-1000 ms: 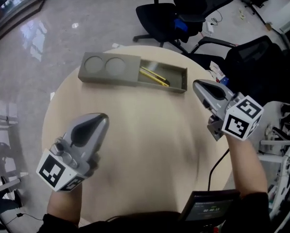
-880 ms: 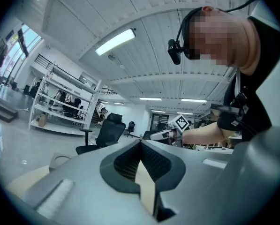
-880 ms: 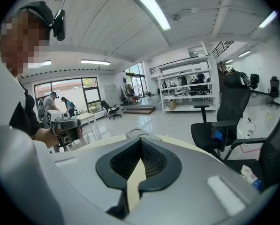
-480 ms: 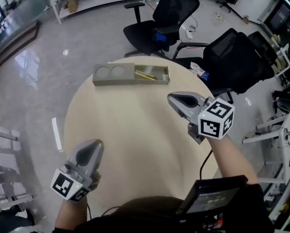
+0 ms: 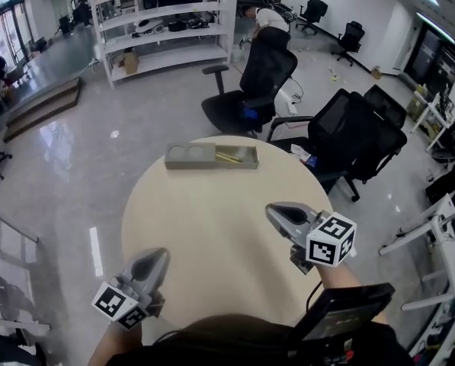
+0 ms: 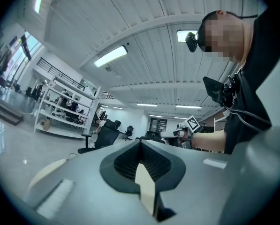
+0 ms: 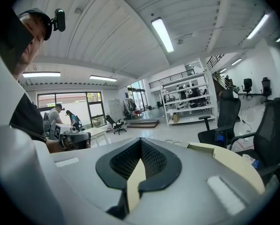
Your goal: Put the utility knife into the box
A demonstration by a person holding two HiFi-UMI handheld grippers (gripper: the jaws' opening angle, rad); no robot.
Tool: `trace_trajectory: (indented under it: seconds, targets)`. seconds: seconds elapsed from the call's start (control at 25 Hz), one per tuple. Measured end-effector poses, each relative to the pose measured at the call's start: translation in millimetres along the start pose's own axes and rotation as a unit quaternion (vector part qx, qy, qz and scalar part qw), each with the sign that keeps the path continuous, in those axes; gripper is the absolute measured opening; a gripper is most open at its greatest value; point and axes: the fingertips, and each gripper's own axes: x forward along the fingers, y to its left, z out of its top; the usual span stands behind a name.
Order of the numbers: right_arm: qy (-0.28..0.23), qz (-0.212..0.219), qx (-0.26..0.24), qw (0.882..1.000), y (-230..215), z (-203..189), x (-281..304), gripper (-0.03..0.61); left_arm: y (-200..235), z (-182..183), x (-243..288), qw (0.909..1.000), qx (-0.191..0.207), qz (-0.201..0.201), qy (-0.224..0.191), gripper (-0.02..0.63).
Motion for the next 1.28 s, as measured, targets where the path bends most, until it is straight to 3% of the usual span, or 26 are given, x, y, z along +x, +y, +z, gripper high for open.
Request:
trace_trajectory:
  seconds: [0.2, 0.4, 0.6, 0.96, 1.28]
  targets:
    - [-0.023, 0.021, -0.012, 0.999, 14, -1, -79, 0.012, -76, 12, 1, 0.9995, 0.012, 0.016, -0.024, 0.0]
    - [-0.046, 0.051, 0.014, 0.998, 23, -20, -160, 0.012, -168, 7, 12, 0.9995, 0.015, 0.012, -0.026, 0.0]
    - [-0.054, 0.056, 0.01, 0.997, 22, -33, -207, 0.012, -224, 5, 18, 0.999, 0.033, 0.007, -0.028, 0.0]
    - [-0.077, 0.028, 0.01, 0.997, 52, -34, -219, 0.012, -225, 33, 6, 0.9975, 0.053, -0.031, -0.036, 0.0]
    - [-0.084, 0.017, -0.005, 0.996, 52, -27, -202, 0.012, -201, 32, 8, 0.9973, 0.049, -0.041, -0.038, 0.0]
